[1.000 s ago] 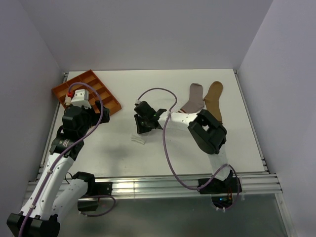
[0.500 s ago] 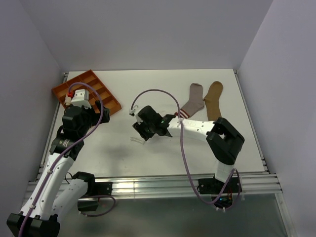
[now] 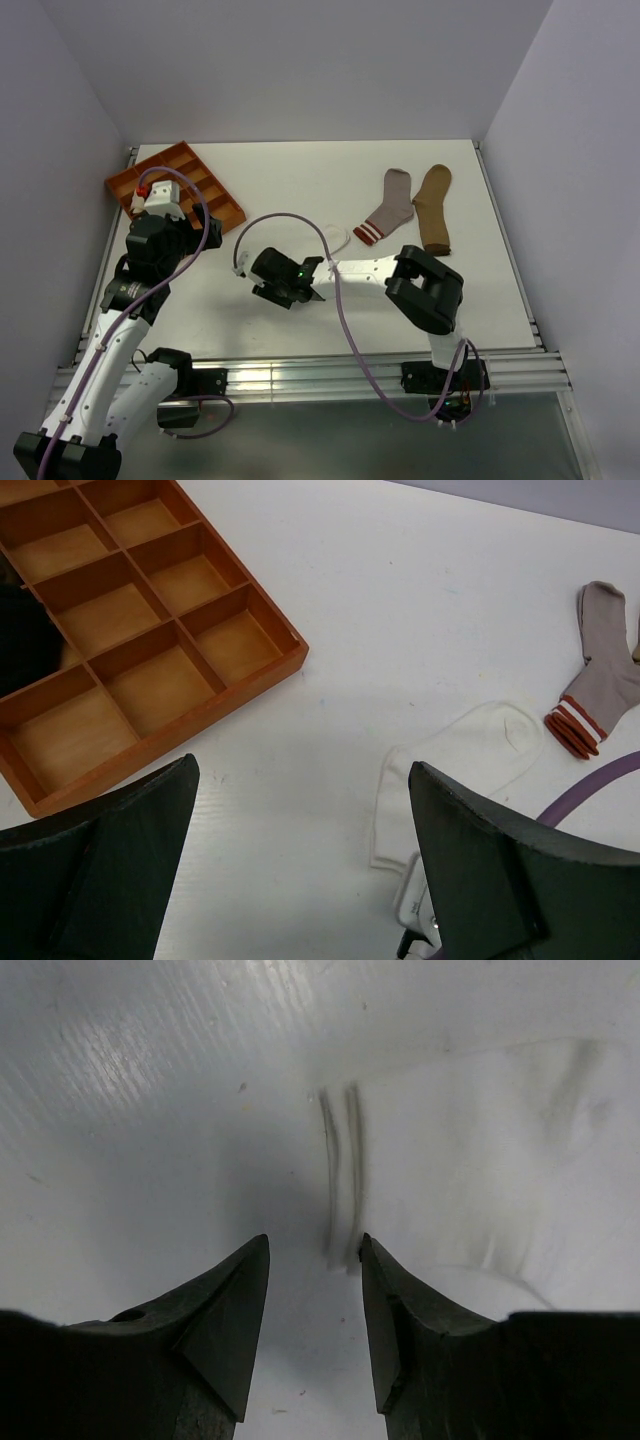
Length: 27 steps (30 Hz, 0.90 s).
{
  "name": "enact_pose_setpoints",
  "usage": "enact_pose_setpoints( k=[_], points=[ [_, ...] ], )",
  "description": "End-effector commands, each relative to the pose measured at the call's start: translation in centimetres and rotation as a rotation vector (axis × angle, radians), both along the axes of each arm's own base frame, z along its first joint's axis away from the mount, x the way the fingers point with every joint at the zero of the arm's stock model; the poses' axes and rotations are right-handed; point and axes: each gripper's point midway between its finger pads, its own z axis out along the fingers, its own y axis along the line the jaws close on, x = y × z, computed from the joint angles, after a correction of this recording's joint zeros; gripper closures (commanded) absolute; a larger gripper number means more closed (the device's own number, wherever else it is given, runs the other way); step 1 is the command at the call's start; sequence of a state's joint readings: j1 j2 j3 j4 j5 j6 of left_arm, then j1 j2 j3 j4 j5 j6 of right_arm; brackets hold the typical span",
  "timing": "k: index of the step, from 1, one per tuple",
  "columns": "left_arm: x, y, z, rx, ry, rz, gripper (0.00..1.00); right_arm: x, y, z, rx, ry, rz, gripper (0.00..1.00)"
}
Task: Roll the socks
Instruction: Roll the sock at the center of the board.
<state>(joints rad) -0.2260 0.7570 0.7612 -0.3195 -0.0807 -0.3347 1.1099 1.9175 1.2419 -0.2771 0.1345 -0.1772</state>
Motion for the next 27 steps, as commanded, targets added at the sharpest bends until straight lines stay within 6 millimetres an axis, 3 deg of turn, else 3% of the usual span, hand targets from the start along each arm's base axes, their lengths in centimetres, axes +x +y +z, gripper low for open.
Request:
enact_pose_setpoints(
  k=[1, 11, 27],
  points=[
    [0.2, 0.1, 2.0, 0.002, -0.057, 0.005, 0.08, 1.5, 0.7, 1.1, -0.007, -0.093, -0.008, 0.51],
    [0.2, 0.1, 1.9, 0.003, -0.054, 0.005, 0.08, 1.8, 0.6, 3.2, 0.008, -0.194, -0.037, 0.52],
    [0.1, 0.1, 2.0, 0.002, -0.057, 0.007, 0.08, 1.0, -1.1, -1.7, -0.087, -0.142, -0.064, 0.55]
  ],
)
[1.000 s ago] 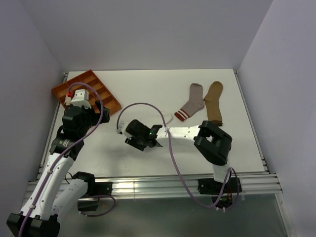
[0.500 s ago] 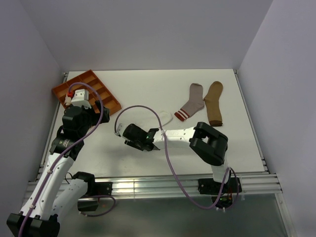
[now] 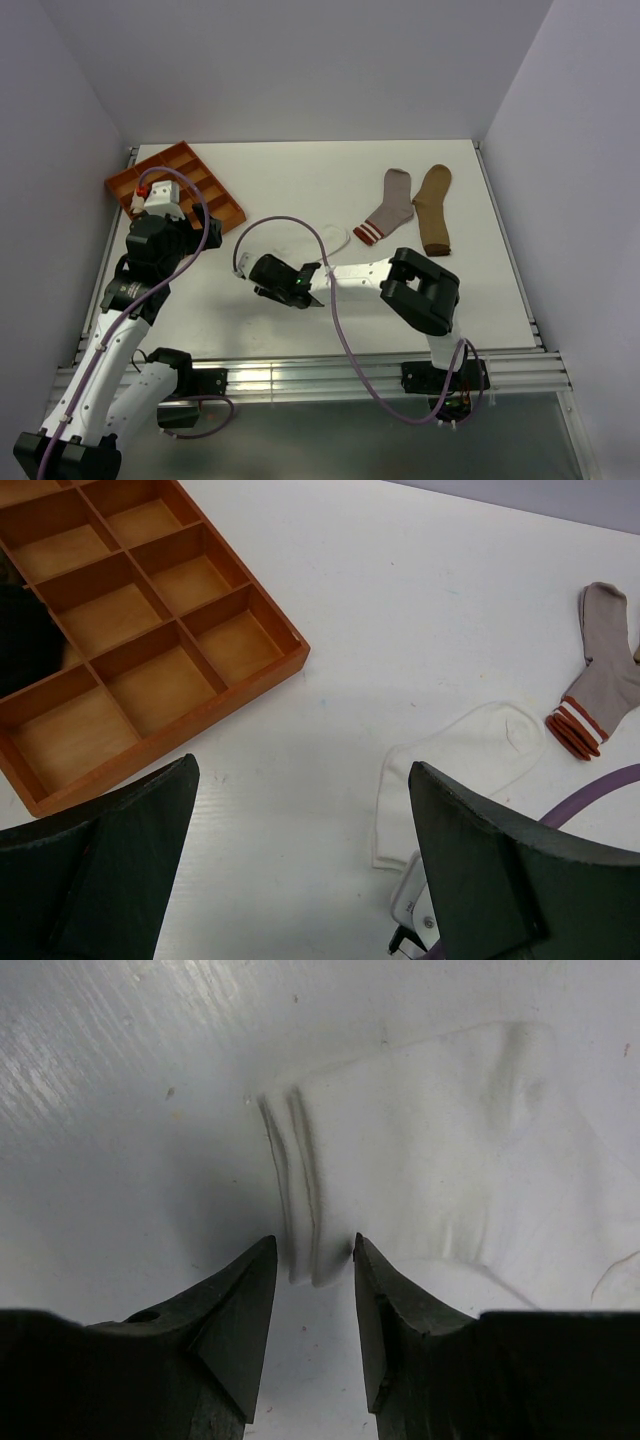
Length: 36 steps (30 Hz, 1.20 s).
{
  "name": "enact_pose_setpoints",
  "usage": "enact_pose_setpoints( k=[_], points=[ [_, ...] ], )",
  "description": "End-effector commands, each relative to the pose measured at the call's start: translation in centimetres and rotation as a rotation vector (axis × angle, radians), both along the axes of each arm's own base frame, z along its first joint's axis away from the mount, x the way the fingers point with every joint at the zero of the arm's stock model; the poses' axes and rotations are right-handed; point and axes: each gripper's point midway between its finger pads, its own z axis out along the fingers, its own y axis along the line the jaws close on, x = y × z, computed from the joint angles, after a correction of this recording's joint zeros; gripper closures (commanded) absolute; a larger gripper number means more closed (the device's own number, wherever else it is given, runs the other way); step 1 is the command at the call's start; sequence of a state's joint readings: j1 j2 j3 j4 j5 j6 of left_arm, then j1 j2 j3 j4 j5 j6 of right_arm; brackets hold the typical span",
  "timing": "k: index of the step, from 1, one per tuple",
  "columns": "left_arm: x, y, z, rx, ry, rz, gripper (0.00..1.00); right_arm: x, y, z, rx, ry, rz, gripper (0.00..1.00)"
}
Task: Roll the socks
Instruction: Roll the sock at the center of the board.
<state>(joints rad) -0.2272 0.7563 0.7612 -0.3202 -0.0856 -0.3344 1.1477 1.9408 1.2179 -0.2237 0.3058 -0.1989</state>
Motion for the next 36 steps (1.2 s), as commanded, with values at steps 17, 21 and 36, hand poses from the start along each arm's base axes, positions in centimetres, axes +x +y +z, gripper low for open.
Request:
enact_pose_setpoints(
  k=[17, 21, 36],
  points=[
    [0.2, 0.3, 2.1, -0.007, -0.059, 0.019, 0.08, -2.1, -0.3, -3.6, 0.001, 0.145, -0.045, 1.0],
    [0.3, 0.2, 1.7, -0.027, -0.044, 0.026, 0.07, -1.6, 0.6, -2.2, 0.116, 0.245, -0.089, 1.0],
    [-0.6, -3.4, -1.1, -0.235, 0.143, -0.056, 0.1, -0.3, 2.5, 1.0, 0.565, 0.754, -0.243, 1.0]
  ],
)
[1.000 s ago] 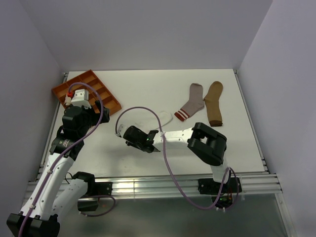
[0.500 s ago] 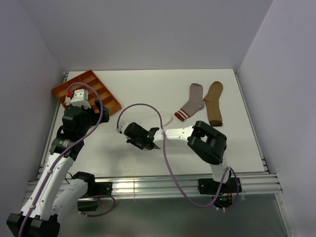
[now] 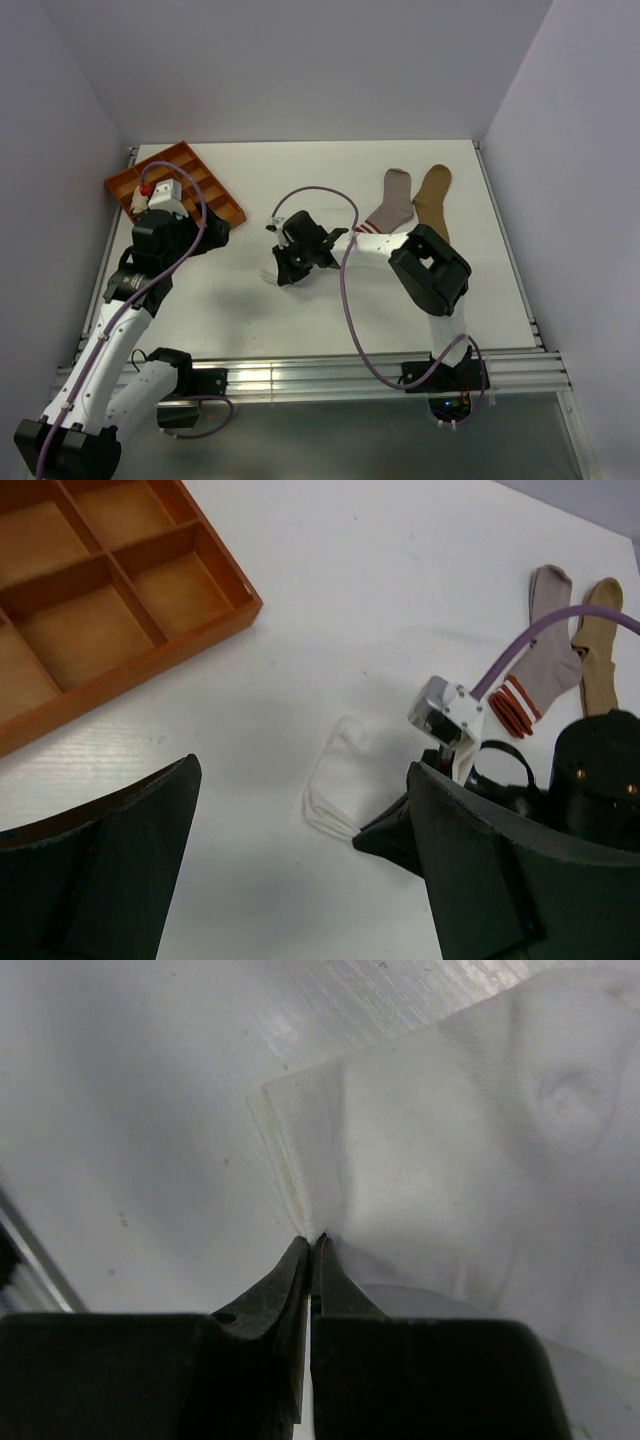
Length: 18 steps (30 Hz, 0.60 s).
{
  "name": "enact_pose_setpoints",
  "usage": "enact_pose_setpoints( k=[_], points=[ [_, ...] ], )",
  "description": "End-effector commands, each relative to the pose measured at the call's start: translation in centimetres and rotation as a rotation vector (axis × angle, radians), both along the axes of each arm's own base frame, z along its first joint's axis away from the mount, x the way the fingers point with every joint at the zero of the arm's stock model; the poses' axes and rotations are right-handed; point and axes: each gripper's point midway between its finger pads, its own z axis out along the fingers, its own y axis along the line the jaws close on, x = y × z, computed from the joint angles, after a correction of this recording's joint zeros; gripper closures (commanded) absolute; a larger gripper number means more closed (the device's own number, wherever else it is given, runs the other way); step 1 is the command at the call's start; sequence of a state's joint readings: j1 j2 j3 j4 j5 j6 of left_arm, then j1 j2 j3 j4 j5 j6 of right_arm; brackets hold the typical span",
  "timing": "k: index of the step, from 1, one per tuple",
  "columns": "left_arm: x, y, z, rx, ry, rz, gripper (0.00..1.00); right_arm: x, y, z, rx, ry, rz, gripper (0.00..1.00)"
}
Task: Roll the socks
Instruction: Roll the sock at the center of the board.
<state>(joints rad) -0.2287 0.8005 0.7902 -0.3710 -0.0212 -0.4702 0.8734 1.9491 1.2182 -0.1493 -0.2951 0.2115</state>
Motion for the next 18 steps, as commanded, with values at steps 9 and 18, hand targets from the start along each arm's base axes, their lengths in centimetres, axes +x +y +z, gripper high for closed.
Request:
enact_pose_setpoints(
  k=[9, 18],
  points=[
    [-1.4, -4.3, -6.9, -0.244, 0.285, -0.019, 0.13, 0.0, 0.3, -0.5, 0.32, 0.488, -0.137, 1.0],
    [-3.4, -6.1, -13.1, -0.302, 0.462, -0.009, 0.25, 0.5, -0.8, -2.5, 0.361, 0.669, -0.248, 1.0]
  ],
)
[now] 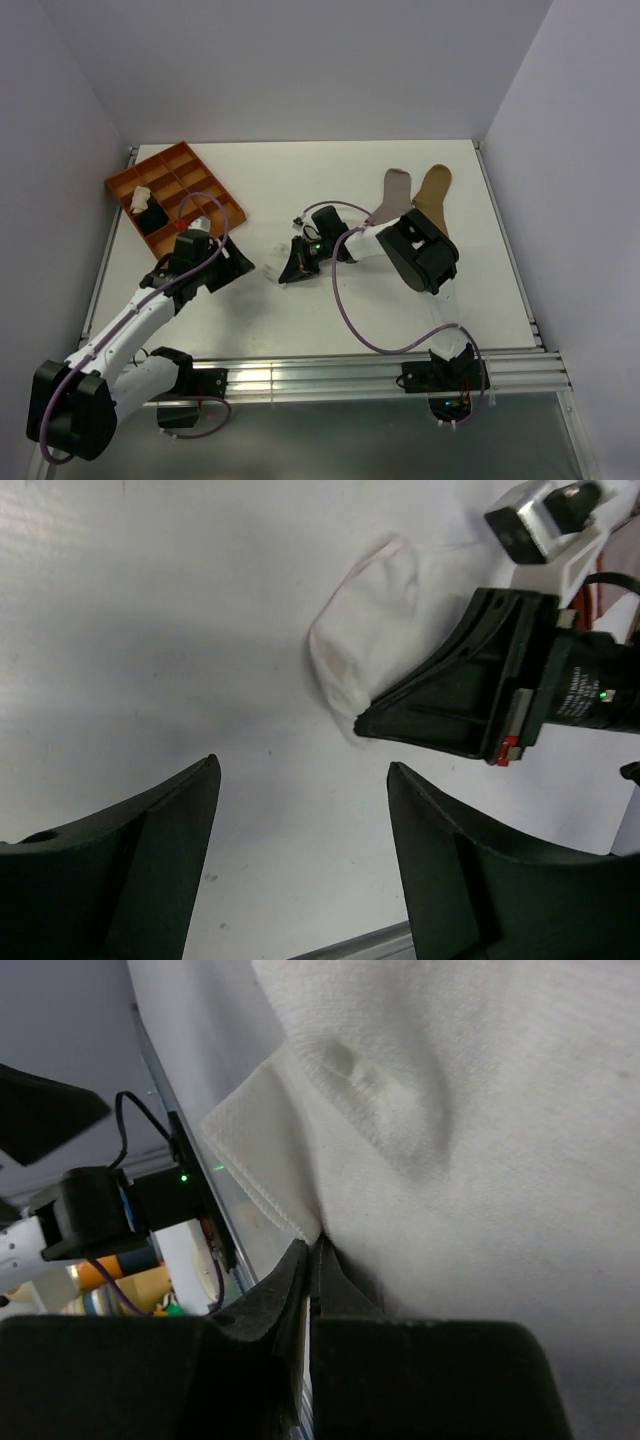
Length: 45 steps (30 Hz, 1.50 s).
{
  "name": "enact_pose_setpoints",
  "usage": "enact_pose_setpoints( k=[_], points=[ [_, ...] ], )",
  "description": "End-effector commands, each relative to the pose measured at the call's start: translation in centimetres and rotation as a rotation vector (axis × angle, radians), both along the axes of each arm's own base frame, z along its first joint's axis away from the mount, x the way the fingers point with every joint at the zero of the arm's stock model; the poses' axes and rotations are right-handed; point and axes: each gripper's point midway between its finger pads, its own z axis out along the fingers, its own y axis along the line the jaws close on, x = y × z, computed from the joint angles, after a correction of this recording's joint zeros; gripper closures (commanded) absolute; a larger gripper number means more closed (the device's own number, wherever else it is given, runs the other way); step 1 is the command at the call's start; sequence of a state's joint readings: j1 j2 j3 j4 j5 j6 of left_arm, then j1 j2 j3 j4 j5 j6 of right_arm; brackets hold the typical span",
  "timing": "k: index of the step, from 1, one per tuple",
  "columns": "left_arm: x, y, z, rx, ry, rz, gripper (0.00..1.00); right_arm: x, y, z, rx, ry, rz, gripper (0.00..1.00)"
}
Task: Roll the socks
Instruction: Roll the sock at the center of the board.
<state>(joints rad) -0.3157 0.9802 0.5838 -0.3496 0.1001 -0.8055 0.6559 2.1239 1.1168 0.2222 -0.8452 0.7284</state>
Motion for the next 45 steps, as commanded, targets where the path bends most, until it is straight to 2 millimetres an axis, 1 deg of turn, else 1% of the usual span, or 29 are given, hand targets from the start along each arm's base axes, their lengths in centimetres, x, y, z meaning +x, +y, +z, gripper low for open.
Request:
enact_pose_setpoints(
  k=[1, 4, 6, 7, 9, 13, 18, 22, 28, 31, 36, 40, 45],
  points=[
    [-0.1, -1.1, -1.2, -0.057, 0.03, 0.016, 0.28, 0.0, -0.7, -1.6, -0.027, 0.064, -0.038, 1.0],
    [-0.5, -1.0, -3.1, -0.047, 0.078, 0.026, 0.37, 0.1, -0.7, -1.8, -0.04, 0.062, -0.035, 1.0],
    [-0.5, -1.2, -4.0, -0.051, 0.094, 0.027, 0.41, 0.1, -0.7, -1.8, -0.043, 0.06, -0.036, 1.0],
    [-0.7, -1.3, -4.7, -0.045, 0.119, 0.024, 0.49, 0.1, -0.7, -1.8, -0.042, 0.06, -0.035, 1.0],
    [-0.5, -1.6, -5.6, -0.043, 0.138, 0.026, 0.56, 0.2, -0.7, -1.9, -0.047, 0.058, -0.036, 1.0],
    [-0.1, -2.6, -6.4, -0.049, 0.148, 0.007, 0.57, 0.3, -0.8, -2.2, -0.055, 0.06, -0.039, 1.0],
    [0.6, -3.1, -7.6, -0.025, 0.166, 0.008, 0.59, 0.3, -0.7, -2.1, -0.05, 0.065, -0.038, 1.0],
    [0.7, -3.3, -8.8, -0.016, 0.194, 0.01, 0.66, 0.4, -0.5, -2.0, -0.049, 0.064, -0.035, 1.0],
    [0.9, -3.4, -9.2, -0.026, 0.188, 0.024, 0.66, 0.4, -0.4, -2.0, -0.044, 0.068, -0.032, 1.0],
    [1.6, -3.6, -8.3, -0.056, 0.131, 0.034, 0.65, 0.4, -0.5, -2.1, -0.049, 0.069, -0.028, 1.0],
    [2.2, -3.6, -7.7, -0.066, 0.103, 0.047, 0.65, 0.5, -0.6, -2.4, -0.062, 0.066, -0.026, 1.0],
    [2.7, -4.2, -7.0, -0.099, 0.077, 0.034, 0.65, 0.4, -0.5, -2.5, -0.061, 0.074, -0.025, 1.0],
    [3.3, -4.5, -6.4, -0.106, 0.056, 0.028, 0.63, 0.5, -0.5, -2.4, -0.06, 0.073, -0.027, 1.0]
  ],
)
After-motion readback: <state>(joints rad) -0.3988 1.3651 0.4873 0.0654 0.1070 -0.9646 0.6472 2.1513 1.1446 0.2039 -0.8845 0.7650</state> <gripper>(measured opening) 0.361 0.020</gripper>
